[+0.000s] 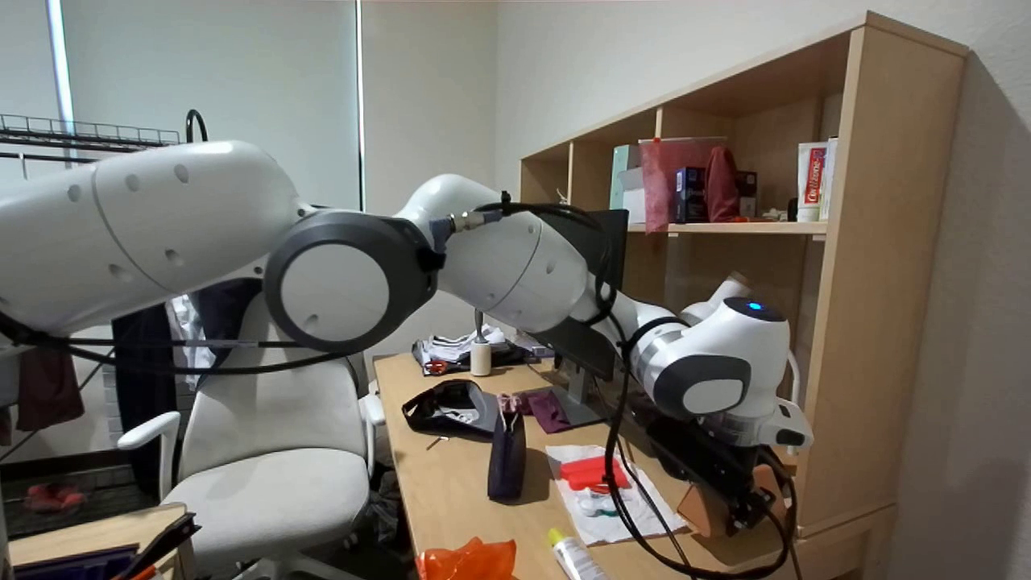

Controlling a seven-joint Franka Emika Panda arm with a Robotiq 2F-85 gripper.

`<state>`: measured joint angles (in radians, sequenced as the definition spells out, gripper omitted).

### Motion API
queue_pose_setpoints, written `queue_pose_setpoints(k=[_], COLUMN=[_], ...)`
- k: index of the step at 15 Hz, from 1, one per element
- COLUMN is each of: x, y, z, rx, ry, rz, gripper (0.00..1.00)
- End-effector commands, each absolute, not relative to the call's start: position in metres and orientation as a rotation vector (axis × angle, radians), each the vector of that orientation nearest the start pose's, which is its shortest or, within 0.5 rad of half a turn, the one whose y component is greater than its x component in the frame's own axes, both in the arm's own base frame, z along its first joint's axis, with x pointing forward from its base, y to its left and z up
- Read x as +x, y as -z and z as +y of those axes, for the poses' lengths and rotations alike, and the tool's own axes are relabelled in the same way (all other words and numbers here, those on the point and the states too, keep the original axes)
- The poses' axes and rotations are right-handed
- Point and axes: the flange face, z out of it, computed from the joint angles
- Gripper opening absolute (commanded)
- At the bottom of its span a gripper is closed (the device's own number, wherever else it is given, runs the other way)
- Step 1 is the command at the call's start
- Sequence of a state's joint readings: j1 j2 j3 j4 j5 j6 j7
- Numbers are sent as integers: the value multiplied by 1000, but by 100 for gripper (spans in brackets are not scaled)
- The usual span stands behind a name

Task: Move the brown case away from the cap then take the hair ribbon out of the purse and put it on the desk

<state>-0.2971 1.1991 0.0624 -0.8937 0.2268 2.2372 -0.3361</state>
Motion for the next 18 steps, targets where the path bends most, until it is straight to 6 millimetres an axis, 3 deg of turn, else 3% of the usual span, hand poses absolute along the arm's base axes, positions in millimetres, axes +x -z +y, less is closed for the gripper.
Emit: queue_pose_setpoints(k=[1,7,8,12,18], x=[778,779,779,780,784], y=[-145,-132,-133,-143,-171], z=[-203,-201,-200,-206,-216], rx=[-2916,-2918,-2915,-2909,-2930], ry=[295,293,301,329,435], rz=[46,48,52,110,147], gripper=[38,38,88,100,100])
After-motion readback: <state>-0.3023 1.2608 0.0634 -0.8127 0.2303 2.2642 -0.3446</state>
